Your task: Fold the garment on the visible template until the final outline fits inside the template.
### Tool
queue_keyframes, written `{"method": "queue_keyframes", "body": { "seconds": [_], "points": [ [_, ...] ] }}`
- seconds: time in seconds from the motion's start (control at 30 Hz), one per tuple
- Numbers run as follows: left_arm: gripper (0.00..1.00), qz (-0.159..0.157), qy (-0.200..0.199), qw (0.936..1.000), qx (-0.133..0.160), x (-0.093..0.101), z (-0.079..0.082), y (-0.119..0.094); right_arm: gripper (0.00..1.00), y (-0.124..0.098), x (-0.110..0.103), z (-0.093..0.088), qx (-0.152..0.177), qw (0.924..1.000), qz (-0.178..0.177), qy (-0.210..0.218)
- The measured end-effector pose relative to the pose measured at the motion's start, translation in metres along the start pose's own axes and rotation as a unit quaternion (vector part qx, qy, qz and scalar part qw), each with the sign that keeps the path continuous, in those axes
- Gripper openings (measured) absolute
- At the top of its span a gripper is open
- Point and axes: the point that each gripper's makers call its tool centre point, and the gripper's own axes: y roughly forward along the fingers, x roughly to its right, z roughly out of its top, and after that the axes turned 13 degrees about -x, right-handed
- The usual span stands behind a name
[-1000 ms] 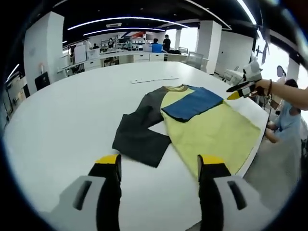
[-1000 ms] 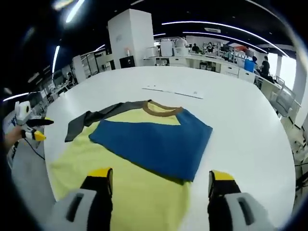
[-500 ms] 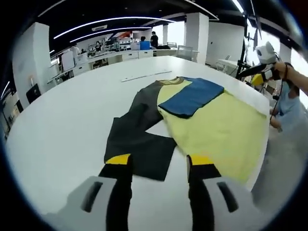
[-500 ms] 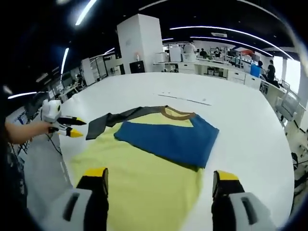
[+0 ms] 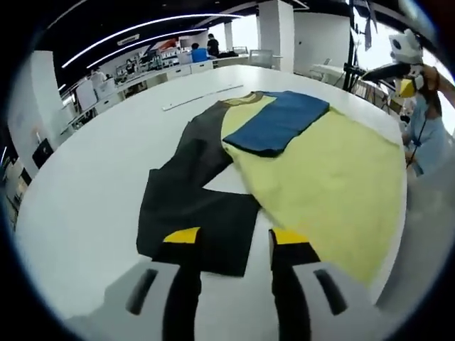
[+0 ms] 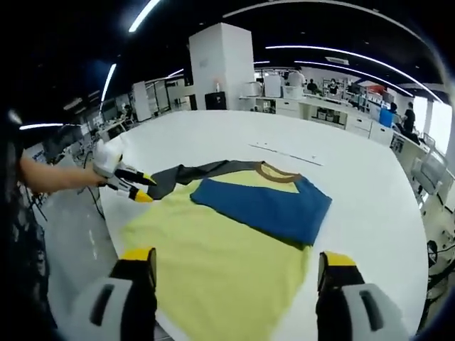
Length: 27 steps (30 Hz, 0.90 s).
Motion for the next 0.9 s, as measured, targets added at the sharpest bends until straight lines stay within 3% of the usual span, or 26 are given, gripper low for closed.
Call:
{"method": "queue_keyframes", "body": {
  "seconds": [0.17,0.2,0.33,0.47,0.67,0.9],
  "points": [
    [0.35,-0.001,0.017,0.9997,-0.016,0.004,-0.002,0.008,0.98,-0.005,-0.004,0.007,0.012,0.9998,-0.013,0.004],
    [0.34,-0.006,0.008,0.9999,-0.006,0.005,0.001,0.008,0.98,-0.006,-0.007,0.009,0.014,0.9998,-0.014,-0.002],
    [0.34,0.005,0.011,0.9999,-0.011,-0.001,0.002,0.009,0.96,-0.011,-0.011,0.013,0.024,0.9996,-0.014,0.002],
    [0.36,-0.003,-0.042,0.9988,-0.022,-0.008,0.001,0.012,0.93,-0.010,-0.013,0.017,0.041,0.9986,0.001,0.033],
    [0.34,-0.003,-0.050,0.9984,-0.026,-0.009,0.003,0.013,0.89,-0.005,-0.009,0.008,0.014,0.9995,-0.010,0.027],
    [0.29,-0.012,-0.039,0.9988,-0.026,-0.006,0.004,0.012,0.86,-0.007,-0.003,0.007,0.016,0.9988,-0.022,0.040]
  ]
}}
